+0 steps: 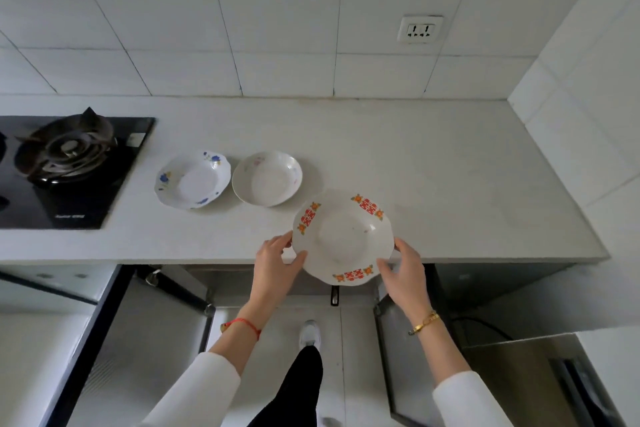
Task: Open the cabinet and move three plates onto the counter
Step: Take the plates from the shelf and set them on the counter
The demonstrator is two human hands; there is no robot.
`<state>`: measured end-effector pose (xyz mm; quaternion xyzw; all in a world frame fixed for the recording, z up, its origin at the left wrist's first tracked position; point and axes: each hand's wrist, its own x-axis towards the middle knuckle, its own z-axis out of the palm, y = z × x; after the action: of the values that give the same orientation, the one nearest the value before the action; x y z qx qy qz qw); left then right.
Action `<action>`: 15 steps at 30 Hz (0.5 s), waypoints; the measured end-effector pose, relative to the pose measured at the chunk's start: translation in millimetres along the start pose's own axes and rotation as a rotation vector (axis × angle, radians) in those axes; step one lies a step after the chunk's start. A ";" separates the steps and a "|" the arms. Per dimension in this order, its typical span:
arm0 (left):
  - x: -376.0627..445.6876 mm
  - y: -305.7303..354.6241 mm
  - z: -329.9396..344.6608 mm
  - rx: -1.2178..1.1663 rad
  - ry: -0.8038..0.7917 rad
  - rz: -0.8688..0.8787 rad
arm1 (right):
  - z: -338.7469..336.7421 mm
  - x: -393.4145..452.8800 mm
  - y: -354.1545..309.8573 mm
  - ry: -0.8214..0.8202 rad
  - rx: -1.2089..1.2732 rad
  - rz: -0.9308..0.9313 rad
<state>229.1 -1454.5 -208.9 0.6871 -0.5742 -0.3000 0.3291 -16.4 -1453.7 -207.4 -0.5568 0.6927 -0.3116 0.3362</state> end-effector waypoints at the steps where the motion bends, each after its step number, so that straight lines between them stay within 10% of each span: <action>1: 12.7 1.2 1.7 0.001 -0.003 0.005 | 2.0 11.0 -1.9 0.007 -0.009 -0.006; 15: 151.6 6.8 19.3 0.036 -0.120 0.024 | 17.6 145.6 -30.0 0.013 -0.040 0.012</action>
<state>234.1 -1606.9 -220.4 0.6668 -0.6062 -0.3263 0.2854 -7.7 -1603.1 -210.7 -0.5572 0.7042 -0.2994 0.3225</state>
